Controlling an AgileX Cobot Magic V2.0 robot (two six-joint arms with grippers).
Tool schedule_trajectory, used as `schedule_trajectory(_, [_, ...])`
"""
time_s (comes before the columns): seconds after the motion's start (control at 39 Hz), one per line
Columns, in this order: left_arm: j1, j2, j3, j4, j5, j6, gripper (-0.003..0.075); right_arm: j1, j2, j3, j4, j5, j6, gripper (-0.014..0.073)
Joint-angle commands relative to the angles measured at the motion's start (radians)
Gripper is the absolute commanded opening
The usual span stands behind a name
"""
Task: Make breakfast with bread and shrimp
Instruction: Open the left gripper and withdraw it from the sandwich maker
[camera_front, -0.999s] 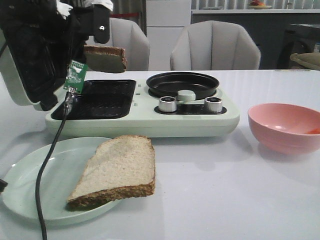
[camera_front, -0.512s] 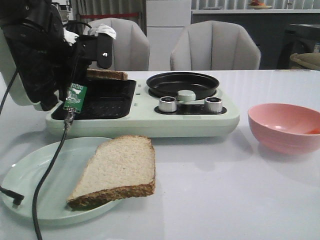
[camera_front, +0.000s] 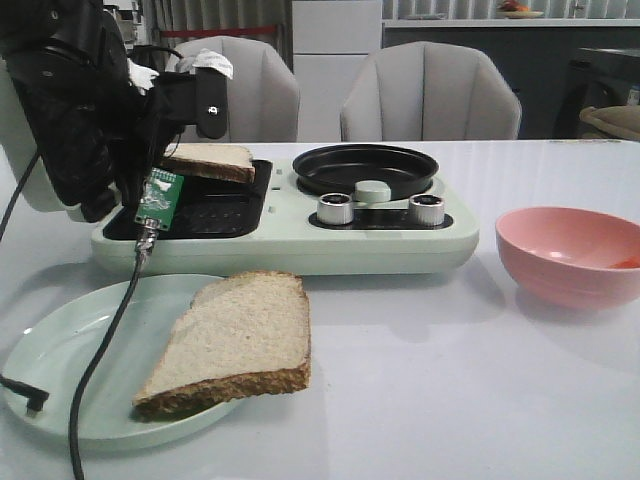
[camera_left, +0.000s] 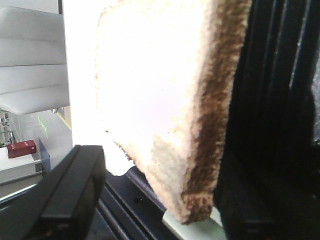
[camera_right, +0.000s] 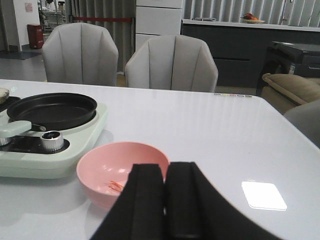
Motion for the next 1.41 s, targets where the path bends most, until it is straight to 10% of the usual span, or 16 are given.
schedule_trajectory(0.0, [-0.020, -0.059, -0.001, -0.076, 0.020, -0.017, 0.0566, -0.003, -0.022, -0.017, -0.014, -0.078, -0.004, 0.0142])
schedule_trajectory(0.9, [-0.077, -0.620, 0.048, -0.919, 0.248, -0.006, 0.0566, -0.003, -0.022, -0.017, -0.014, -0.078, -0.004, 0.0142])
schedule_trajectory(1.38, [-0.018, -1.133, 0.420, -1.116, 0.262, -0.004, 0.0566, -0.003, -0.022, -0.017, -0.014, -0.078, -0.004, 0.0142])
